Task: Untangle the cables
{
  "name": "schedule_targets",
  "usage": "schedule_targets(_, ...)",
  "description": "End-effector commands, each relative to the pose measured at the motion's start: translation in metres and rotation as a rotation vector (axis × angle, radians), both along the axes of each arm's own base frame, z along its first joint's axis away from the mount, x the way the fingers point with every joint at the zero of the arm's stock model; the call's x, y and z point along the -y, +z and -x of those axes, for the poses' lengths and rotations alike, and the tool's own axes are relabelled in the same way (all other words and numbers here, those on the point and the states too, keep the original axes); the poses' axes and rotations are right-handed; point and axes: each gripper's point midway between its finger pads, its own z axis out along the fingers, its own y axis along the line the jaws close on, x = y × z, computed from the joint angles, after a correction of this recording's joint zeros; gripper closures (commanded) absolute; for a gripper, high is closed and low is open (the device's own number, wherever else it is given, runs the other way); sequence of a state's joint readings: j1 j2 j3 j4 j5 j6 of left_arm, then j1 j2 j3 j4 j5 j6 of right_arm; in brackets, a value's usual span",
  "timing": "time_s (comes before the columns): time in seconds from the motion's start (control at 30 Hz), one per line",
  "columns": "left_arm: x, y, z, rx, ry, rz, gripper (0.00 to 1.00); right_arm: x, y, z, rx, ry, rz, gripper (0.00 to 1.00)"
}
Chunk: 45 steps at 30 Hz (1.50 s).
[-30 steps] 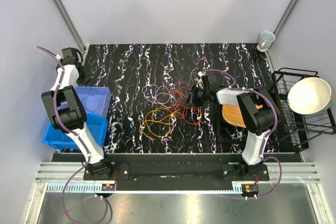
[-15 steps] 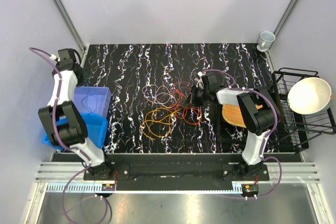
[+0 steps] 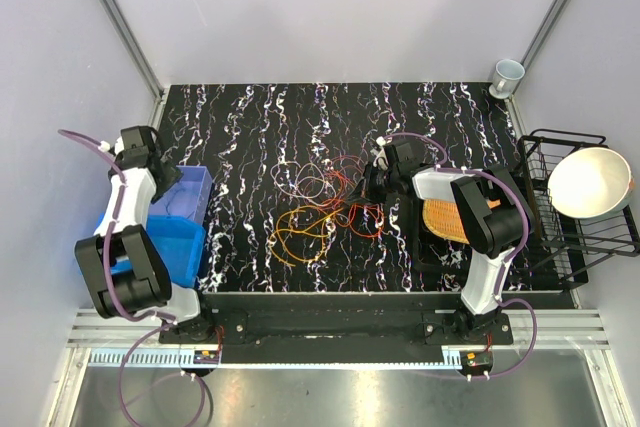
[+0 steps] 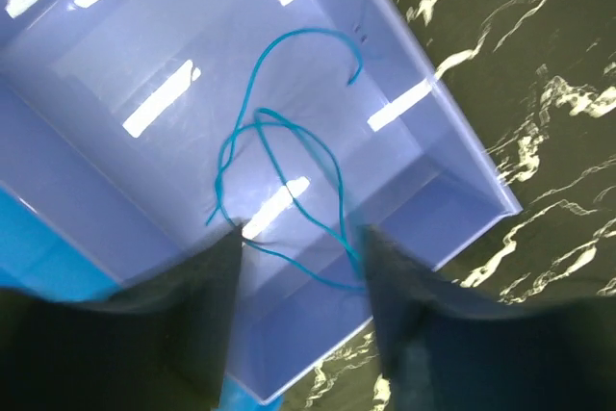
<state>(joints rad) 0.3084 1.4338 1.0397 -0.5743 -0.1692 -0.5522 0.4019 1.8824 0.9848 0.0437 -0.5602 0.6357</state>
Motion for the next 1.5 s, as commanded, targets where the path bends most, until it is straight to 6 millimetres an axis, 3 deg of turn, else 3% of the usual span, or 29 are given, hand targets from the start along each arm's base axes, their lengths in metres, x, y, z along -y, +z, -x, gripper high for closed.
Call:
schedule_targets(0.0, -0.014, 0.058, -0.017, 0.209, 0.038, -0.097, 0.29, -0.004, 0.021, -0.004, 0.06, 0.008, -0.042, 1.0)
schedule_targets(0.23, -0.015, 0.096, -0.009, 0.294, 0.029, -0.153, 0.15, -0.004, 0.022, -0.004, 0.062, 0.007, -0.042, 1.0)
schedule_targets(0.43, -0.01, 0.13, 0.005, 0.386, 0.015, -0.197, 0.14, -0.004, 0.023, -0.005, 0.065, 0.007, -0.043, 1.0)
schedule_targets(0.57, 0.007, 0.147, 0.008, 0.444, -0.041, -0.208, 0.15, -0.004, 0.027, -0.004, 0.081, 0.012, -0.047, 1.0)
schedule_targets(0.67, 0.034, 0.15, 0.003, 0.461, -0.135, -0.215, 0.17, -0.004, 0.033, -0.005, 0.104, 0.01, -0.05, 1.0)
schedule_targets(0.7, 0.055, 0.148, -0.002, 0.461, -0.198, -0.206, 0.18, -0.003, 0.036, -0.006, 0.116, 0.006, -0.049, 1.0)
schedule_targets(0.77, 0.076, 0.141, -0.006, 0.449, -0.258, -0.206, 0.19, -0.003, 0.04, -0.007, 0.134, 0.005, -0.051, 1.0)
schedule_targets(0.8, 0.102, 0.135, -0.011, 0.445, -0.336, -0.189, 0.21, -0.002, 0.048, -0.009, 0.157, -0.001, -0.056, 1.0)
schedule_targets(1.0, 0.199, 0.094, -0.015, 0.42, -0.667, -0.118, 0.31, 0.009, 0.075, -0.02, 0.228, -0.104, -0.031, 1.0)
schedule_targets(1.07, 0.225, 0.078, -0.012, 0.41, -0.758, -0.086, 0.34, 0.02, 0.083, -0.023, 0.234, -0.174, 0.015, 1.0)
schedule_targets(1.13, 0.258, 0.054, -0.001, 0.375, -0.866, -0.059, 0.35, 0.037, 0.114, -0.041, 0.327, -0.285, 0.07, 1.0)
schedule_targets(1.17, 0.274, 0.053, 0.0, 0.4, -0.924, -0.048, 0.35, 0.049, 0.116, -0.04, 0.312, -0.327, 0.124, 1.0)
schedule_targets(1.2, 0.297, 0.046, 0.009, 0.394, -1.004, -0.037, 0.34, 0.065, 0.129, -0.05, 0.364, -0.413, 0.176, 1.0)
schedule_targets(1.27, 0.32, 0.04, 0.015, 0.398, -1.094, -0.048, 0.31, 0.077, 0.147, -0.062, 0.411, -0.478, 0.217, 1.0)
schedule_targets(1.33, 0.345, 0.031, 0.024, 0.378, -1.176, -0.052, 0.27, 0.085, 0.15, -0.076, 0.423, -0.519, 0.255, 1.0)
schedule_targets(1.37, 0.351, 0.029, 0.025, 0.376, -1.193, -0.064, 0.24, 0.083, 0.134, -0.079, 0.391, -0.49, 0.283, 1.0)
schedule_targets(1.43, 0.367, 0.019, 0.031, 0.358, -1.248, -0.061, 0.2, 0.08, 0.123, -0.083, 0.364, -0.469, 0.301, 1.0)
schedule_targets(1.47, 0.371, 0.01, 0.031, 0.341, -1.261, -0.071, 0.19, 0.079, 0.106, -0.083, 0.319, -0.454, 0.323, 1.0)
